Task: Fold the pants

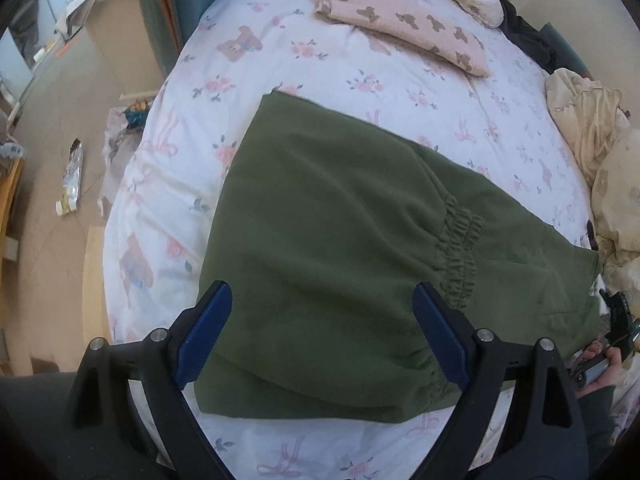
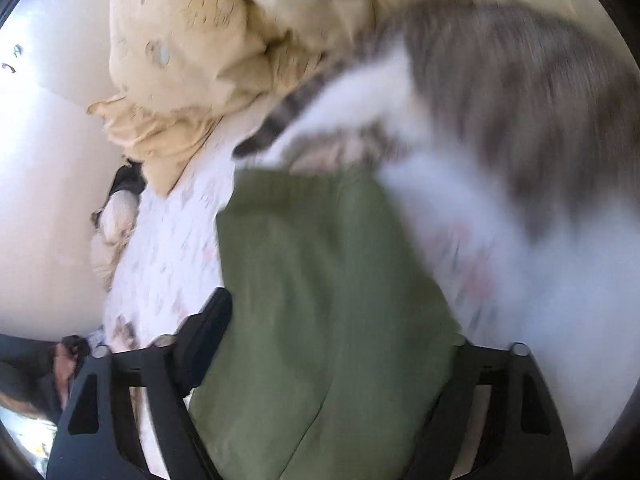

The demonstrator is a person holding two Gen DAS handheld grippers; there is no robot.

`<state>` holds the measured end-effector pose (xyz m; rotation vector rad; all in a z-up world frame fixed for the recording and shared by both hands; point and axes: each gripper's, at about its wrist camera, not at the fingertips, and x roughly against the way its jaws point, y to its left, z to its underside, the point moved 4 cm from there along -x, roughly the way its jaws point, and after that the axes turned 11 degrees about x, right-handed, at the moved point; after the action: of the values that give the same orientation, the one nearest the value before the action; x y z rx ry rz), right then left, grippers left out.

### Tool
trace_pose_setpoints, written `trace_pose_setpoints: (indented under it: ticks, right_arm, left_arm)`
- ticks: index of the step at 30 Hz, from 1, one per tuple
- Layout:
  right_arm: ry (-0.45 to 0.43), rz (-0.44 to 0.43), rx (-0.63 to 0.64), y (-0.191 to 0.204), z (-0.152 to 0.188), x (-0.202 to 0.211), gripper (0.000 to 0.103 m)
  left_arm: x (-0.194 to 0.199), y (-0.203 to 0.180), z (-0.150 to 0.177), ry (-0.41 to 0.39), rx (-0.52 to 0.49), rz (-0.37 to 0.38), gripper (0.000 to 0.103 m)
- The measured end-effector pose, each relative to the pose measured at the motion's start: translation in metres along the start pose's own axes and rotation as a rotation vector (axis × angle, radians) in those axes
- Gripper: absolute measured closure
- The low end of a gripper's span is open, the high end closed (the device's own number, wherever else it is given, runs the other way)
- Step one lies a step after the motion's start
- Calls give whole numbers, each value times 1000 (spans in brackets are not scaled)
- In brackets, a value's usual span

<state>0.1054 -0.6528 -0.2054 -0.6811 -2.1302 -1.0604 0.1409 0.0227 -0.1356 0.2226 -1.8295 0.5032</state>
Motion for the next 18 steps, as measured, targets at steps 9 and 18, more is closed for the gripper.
trace_pose_setpoints:
  ticks: [9,18]
  right_arm:
    - [-118,34,110,17,-12,47,101]
    - [-57,-385,722,210,75,127,101]
  left_arm:
    - [10,3,-13,16,93,93,13]
    - [30,14,-18,18,174,181,13]
